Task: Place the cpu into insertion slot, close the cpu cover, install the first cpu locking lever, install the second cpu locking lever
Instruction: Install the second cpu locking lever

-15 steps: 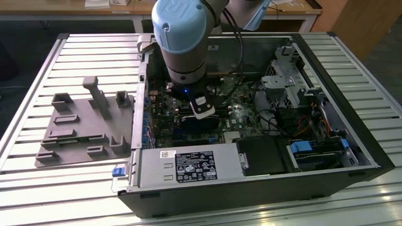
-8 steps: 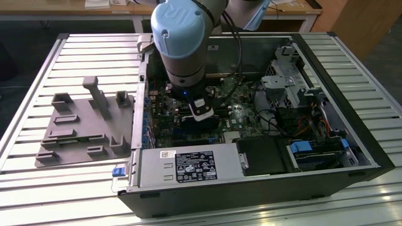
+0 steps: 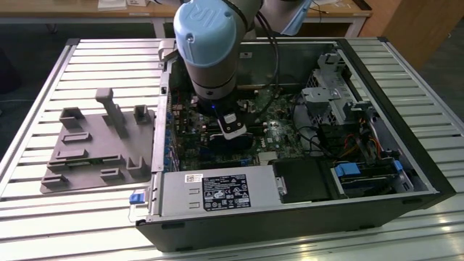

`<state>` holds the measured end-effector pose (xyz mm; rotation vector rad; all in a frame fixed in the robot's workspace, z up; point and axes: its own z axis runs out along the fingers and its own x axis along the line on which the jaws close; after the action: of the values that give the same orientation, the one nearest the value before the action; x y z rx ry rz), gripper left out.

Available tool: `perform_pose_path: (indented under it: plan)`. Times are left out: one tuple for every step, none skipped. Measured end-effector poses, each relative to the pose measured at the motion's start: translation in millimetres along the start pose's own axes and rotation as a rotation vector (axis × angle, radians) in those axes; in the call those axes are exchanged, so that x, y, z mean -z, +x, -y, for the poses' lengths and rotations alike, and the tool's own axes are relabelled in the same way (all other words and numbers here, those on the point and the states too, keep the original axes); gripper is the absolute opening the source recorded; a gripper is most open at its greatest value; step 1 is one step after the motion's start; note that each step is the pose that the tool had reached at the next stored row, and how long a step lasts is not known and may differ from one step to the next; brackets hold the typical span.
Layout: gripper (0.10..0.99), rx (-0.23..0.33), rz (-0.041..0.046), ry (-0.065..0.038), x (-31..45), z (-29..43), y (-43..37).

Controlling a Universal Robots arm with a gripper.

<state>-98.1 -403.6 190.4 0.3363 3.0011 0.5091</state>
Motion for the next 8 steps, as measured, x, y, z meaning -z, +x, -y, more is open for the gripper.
perform_pose_path:
  plan:
    - [0.106,0.000,-0.0001,0.000,2.0,-0.6,-0.1]
    - [0.106,0.000,0.0000,0.001,4.1,-1.3,-0.1]
    - [0.106,0.000,0.0001,0.001,6.5,-2.2,-0.3]
    - [0.106,0.000,0.0002,0.001,8.9,-3.0,-0.4]
    - [0.106,0.000,0.0002,0.001,11.2,-3.8,-0.5]
    - [0.106,0.000,0.0004,0.001,13.4,-4.6,-0.6]
    - [0.106,0.000,0.0006,0.001,15.4,-5.3,-0.7]
    - [0.106,0.000,0.0010,0.002,17.2,-5.9,-0.7]
